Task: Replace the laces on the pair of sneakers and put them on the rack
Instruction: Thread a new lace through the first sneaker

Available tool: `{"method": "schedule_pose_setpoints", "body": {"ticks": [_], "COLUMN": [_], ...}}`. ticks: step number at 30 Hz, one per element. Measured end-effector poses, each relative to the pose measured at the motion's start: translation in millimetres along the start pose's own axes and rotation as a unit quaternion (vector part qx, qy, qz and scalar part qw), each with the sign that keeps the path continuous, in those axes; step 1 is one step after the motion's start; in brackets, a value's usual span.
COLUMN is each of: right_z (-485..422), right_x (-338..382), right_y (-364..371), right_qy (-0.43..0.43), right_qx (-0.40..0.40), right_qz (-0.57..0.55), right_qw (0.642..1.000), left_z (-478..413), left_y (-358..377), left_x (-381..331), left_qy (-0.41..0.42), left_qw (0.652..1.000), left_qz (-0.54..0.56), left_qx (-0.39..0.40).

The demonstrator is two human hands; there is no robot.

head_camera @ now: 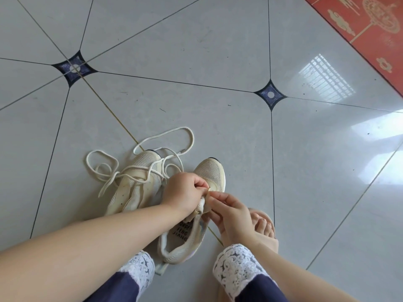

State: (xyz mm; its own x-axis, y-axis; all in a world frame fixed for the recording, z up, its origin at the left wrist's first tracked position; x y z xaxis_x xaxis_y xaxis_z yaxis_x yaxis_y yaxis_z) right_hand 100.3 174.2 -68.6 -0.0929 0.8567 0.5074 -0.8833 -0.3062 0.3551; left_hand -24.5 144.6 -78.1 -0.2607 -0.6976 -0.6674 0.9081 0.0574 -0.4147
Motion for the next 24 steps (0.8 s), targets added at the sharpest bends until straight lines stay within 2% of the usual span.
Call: {"method": "schedule_pose_setpoints", "body": {"ticks": [5, 10, 16, 24], "right_z": [-3.5, -8.3, -11.1, -13.1], "right_x": [-2.8, -3.4, -2.5, -3.7], "right_y": [-18.5, -31.6, -38.2, -40.9], "right_qy": [0.008, 0.014, 0.022, 0.026], "right_qx": [-0.03, -0.048, -0.032, -0.033], "right_qz": [-0.082, -0.071, -0.033, -0.018], "right_qw": [0.996, 0.996, 0.999, 0.999], "left_z": [2.2, -0.4, -2.5, -5.3], "left_y": [10.2, 22.3, 25.2, 27.4], "left_x": [-8.1, -12.4, -12.6, -14.1], "left_qy": [0.003, -0.029, -0.055, -0.096], "left_qw": [1.0, 0.999, 0.998, 0.995], "left_qz": [-0.011, -0.019, -0.02, 0.031], "left_qx": [-0.008, -0.007, -0.011, -0.002]}}
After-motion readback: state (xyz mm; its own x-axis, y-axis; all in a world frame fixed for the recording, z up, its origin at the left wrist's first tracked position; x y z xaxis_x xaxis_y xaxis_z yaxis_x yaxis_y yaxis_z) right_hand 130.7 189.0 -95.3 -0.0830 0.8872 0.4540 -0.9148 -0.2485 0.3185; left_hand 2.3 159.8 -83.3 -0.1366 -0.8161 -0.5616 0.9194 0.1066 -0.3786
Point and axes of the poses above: each hand's wrist, its own z-axis away from the middle knuckle, its own y-axis out of the palm, x = y × z, the point moved 3 cm from there along -z, towards the middle knuckle, and after that the axes turned 9 degrees about x, right-handed, at the moved point
